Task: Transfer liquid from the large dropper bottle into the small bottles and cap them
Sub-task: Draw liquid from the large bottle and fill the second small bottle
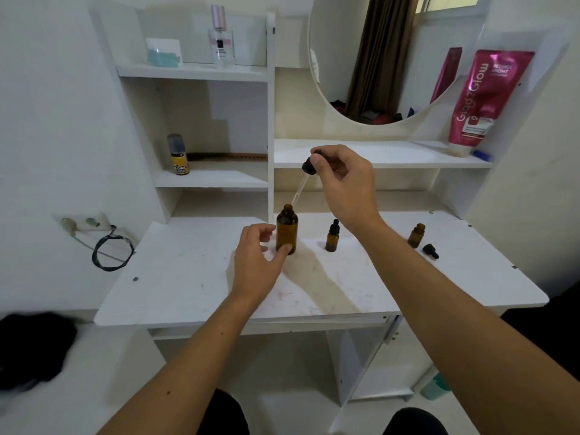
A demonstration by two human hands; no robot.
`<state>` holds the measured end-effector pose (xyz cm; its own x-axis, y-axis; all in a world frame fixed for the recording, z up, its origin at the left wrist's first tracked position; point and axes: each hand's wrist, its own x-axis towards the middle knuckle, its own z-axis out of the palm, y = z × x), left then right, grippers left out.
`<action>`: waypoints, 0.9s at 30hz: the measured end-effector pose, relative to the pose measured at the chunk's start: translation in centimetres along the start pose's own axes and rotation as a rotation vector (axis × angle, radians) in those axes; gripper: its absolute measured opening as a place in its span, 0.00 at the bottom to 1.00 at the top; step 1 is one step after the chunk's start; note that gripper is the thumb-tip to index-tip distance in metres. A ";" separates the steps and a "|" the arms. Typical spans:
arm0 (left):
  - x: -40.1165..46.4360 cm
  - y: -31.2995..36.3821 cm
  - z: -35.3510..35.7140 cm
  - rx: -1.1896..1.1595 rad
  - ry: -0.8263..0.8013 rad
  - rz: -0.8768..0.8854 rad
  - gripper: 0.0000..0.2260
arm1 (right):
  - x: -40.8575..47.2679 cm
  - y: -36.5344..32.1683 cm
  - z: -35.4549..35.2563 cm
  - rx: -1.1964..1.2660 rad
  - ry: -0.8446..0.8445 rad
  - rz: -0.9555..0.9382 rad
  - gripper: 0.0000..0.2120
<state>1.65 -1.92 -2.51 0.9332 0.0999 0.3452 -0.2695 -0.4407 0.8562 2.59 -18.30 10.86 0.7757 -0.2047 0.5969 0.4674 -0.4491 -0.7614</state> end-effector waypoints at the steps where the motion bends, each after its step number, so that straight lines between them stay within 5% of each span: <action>1: 0.3 -0.1 0.1 -0.002 -0.020 -0.015 0.23 | 0.0 0.0 0.2 -0.003 0.002 0.003 0.09; 8: 1.4 0.0 0.8 -0.042 -0.155 -0.129 0.26 | 0.4 -0.2 1.0 -0.010 0.009 0.005 0.09; 27: 1.3 0.3 0.8 -0.029 -0.136 -0.135 0.23 | -0.5 1.3 1.6 -0.056 -0.083 -0.028 0.10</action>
<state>2.93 -2.66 -2.11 0.9844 0.0342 0.1727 -0.1443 -0.4056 0.9026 3.46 -17.34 9.14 0.7962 -0.1202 0.5929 0.4665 -0.5021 -0.7282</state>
